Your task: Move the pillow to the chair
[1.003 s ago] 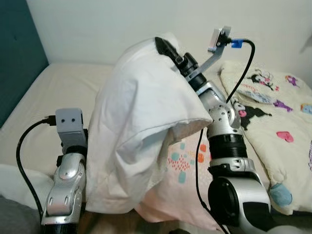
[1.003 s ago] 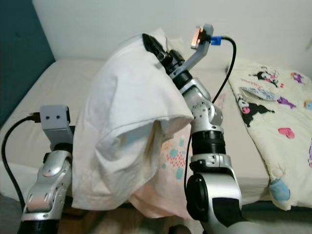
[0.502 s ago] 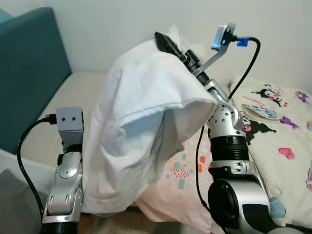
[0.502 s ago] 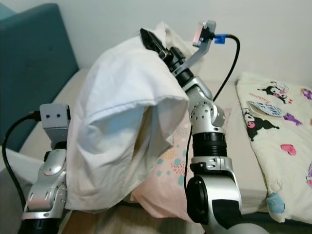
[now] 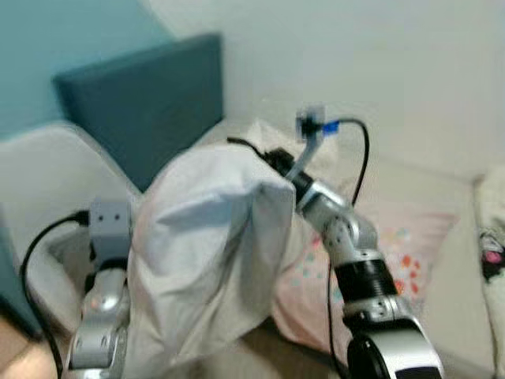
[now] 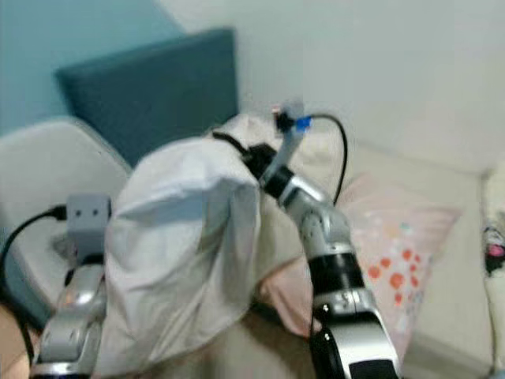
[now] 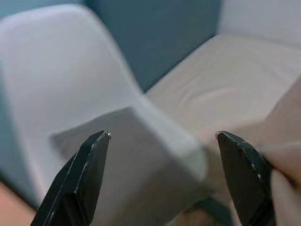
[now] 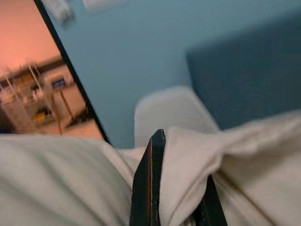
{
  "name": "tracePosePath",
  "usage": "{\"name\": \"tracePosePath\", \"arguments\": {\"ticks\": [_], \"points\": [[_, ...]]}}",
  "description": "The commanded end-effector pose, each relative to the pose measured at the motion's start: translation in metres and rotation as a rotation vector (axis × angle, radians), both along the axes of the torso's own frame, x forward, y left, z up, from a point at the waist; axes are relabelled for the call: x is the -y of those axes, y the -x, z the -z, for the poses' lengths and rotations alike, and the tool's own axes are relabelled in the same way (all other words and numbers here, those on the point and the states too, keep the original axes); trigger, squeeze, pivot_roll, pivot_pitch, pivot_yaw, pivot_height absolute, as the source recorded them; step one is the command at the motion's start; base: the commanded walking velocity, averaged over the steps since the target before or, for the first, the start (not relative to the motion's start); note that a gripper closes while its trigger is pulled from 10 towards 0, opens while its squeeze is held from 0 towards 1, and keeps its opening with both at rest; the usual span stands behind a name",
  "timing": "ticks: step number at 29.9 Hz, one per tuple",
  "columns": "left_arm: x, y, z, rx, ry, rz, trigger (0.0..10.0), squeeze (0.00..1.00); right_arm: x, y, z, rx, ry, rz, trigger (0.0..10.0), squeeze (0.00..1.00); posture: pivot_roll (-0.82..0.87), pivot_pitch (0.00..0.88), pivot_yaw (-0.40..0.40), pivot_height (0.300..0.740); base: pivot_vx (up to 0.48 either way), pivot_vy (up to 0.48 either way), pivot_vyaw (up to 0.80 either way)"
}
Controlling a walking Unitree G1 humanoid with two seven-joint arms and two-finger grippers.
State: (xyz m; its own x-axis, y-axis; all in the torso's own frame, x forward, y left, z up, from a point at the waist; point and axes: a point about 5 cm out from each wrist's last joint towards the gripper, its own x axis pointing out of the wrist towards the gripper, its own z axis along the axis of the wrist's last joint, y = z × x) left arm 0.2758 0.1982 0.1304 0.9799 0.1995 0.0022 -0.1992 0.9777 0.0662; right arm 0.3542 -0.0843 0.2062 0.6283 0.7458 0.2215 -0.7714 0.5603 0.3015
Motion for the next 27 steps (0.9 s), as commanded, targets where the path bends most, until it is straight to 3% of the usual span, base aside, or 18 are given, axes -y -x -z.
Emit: {"name": "tracePosePath", "arguments": {"ticks": [1, 6, 17, 23, 24, 27], "points": [[0.003, 0.003, -0.004, 0.013, -0.032, 0.029, 10.0, 0.00, -0.007, 0.010, -0.003, 0.053, 0.023, -0.058, 0.0, 0.00, 0.03, 0.000, -0.079, 0.740, 0.000, 0.000, 0.80], [0.017, 0.013, 0.005, -0.029, 0.041, 0.089, 10.0, 0.00, 0.004, 0.017, 0.024, 0.029, 0.117, -0.029, 0.0, 0.00, 0.02, 0.000, -0.071, 0.740, 0.000, 0.000, 0.80], [0.038, 0.025, 0.014, -0.055, 0.155, 0.194, 10.0, 0.00, -0.004, 0.034, 0.029, 0.057, 0.133, -0.085, 0.0, 0.00, 0.03, 0.000, -0.069, 0.740, 0.000, 0.000, 0.80], [0.036, 0.023, 0.011, -0.035, 0.151, 0.201, 10.0, 0.00, -0.009, 0.034, 0.006, 0.109, 0.073, -0.110, 0.0, 0.00, 0.03, 0.000, -0.070, 0.740, 0.000, 0.000, 0.80], [0.035, 0.021, 0.009, -0.018, 0.143, 0.204, 10.0, 0.00, -0.009, 0.031, -0.010, 0.145, 0.039, -0.102, 0.0, 0.00, 0.03, 0.000, -0.072, 0.740, 0.000, 0.000, 0.80], [0.033, 0.019, 0.005, -0.002, 0.139, 0.198, 10.0, 0.00, -0.007, 0.028, -0.025, 0.179, 0.007, -0.093, 0.0, 0.00, 0.03, 0.000, -0.071, 0.740, 0.000, 0.000, 0.80]]}}
